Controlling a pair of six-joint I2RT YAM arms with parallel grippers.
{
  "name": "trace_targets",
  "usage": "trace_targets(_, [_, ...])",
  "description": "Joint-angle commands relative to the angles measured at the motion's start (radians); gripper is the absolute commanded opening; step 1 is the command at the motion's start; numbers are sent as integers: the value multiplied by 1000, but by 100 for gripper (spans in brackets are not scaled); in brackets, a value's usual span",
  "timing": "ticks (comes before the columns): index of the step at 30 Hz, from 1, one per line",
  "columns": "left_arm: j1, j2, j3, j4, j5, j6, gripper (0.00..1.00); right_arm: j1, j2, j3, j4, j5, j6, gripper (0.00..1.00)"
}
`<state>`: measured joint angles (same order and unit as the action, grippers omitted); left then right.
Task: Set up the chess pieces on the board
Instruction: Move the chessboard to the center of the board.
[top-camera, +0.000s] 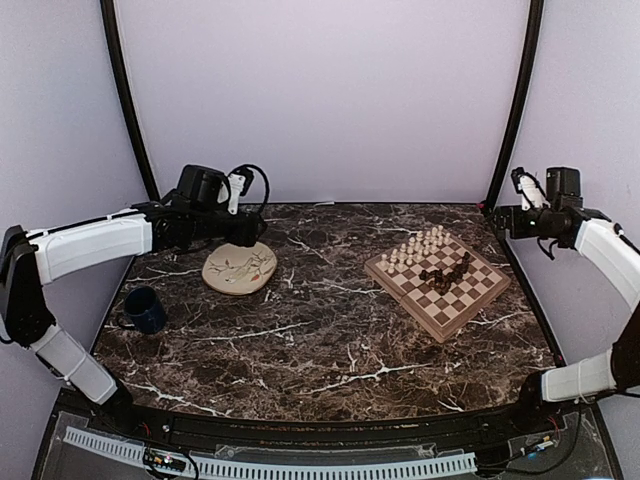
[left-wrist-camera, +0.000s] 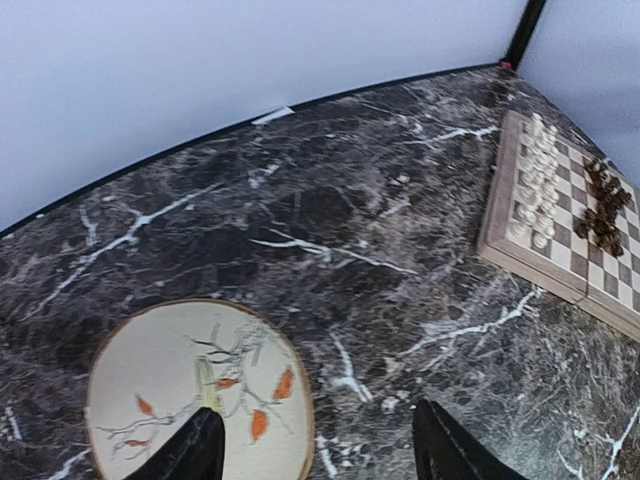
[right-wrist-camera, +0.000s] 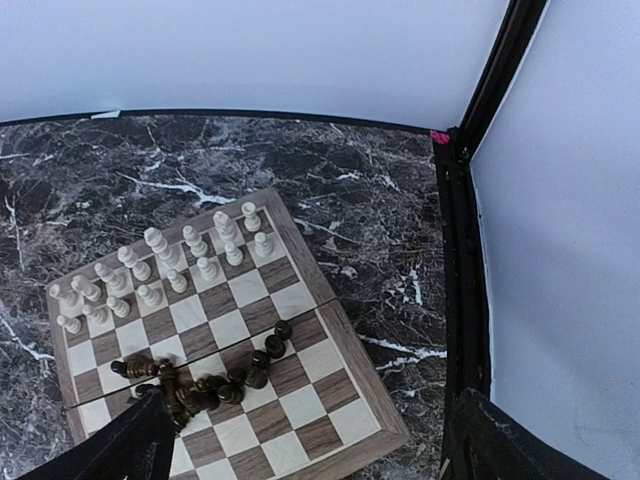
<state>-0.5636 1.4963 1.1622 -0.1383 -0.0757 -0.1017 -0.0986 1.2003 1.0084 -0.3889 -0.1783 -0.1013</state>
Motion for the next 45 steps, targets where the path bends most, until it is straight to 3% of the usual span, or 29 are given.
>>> trace_targets(1, [-88,69,24,76,103,-73,66,-32,114,41,-20,47,-137,92])
trace_targets(4, [-152,131,40,100,127,-105,62,-76,237,129,-78,48,-155,82])
trace_targets(10, [-246,250,74,142,154,-194,54,-121,498,289,-158,158,-179,41])
trace_targets(15, [-286,335,93,200,201,-266,40,-130,634,342,-157,229,-183,26])
trace_targets(20, [-310,410,129,225,223,-310,36,-130,765,429,-193,229,-170,14])
trace_targets(31, [-314,466,143,231,221,-326,40,-100,844,437,-267,108,-196,4])
trace_targets(45, [-309,476,102,251,205,-334,42,-16,674,238,-314,-74,-193,2])
